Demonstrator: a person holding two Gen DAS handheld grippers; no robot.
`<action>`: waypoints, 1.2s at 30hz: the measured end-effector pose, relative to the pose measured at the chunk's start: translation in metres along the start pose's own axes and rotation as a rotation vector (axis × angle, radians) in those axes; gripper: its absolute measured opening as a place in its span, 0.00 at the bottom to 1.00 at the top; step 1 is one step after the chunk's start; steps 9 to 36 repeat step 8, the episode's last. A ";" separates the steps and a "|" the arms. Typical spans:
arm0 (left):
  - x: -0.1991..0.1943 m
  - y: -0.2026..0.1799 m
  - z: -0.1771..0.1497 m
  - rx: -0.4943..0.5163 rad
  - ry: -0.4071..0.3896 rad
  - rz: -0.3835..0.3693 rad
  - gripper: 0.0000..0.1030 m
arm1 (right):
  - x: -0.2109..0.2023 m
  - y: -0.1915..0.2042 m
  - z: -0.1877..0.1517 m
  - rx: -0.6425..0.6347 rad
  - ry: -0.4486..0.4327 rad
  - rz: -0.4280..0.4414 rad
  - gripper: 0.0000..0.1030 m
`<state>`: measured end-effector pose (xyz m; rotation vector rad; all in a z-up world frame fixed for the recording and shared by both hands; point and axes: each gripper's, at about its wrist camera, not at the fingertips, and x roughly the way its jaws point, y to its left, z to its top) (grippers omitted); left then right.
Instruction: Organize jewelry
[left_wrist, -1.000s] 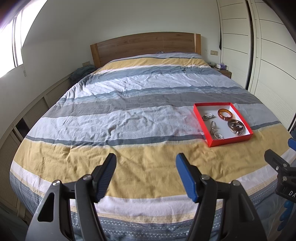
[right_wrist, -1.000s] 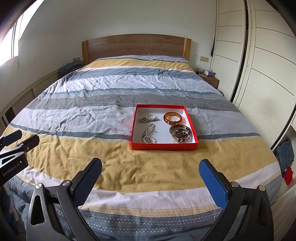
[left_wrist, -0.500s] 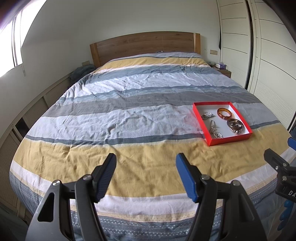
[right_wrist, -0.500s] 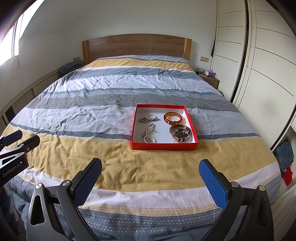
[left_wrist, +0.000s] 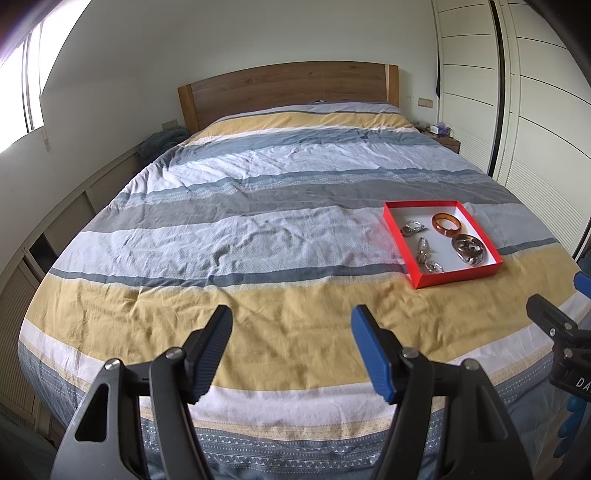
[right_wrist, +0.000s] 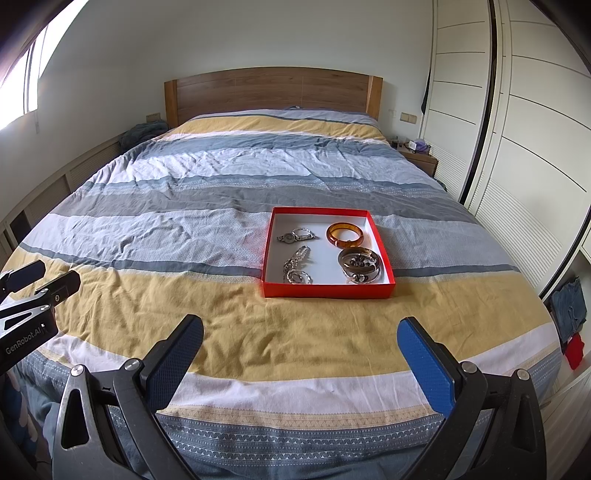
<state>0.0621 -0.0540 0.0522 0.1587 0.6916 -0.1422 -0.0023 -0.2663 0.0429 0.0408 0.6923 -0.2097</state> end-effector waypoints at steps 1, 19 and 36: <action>-0.001 -0.001 0.000 0.001 0.001 0.000 0.63 | 0.000 0.000 0.001 0.000 0.000 0.000 1.00; -0.001 -0.001 0.000 0.000 0.001 0.000 0.63 | 0.000 0.000 0.001 0.000 0.000 0.000 1.00; -0.001 -0.001 0.000 0.000 0.001 0.000 0.63 | 0.000 0.000 0.001 0.000 0.000 0.000 1.00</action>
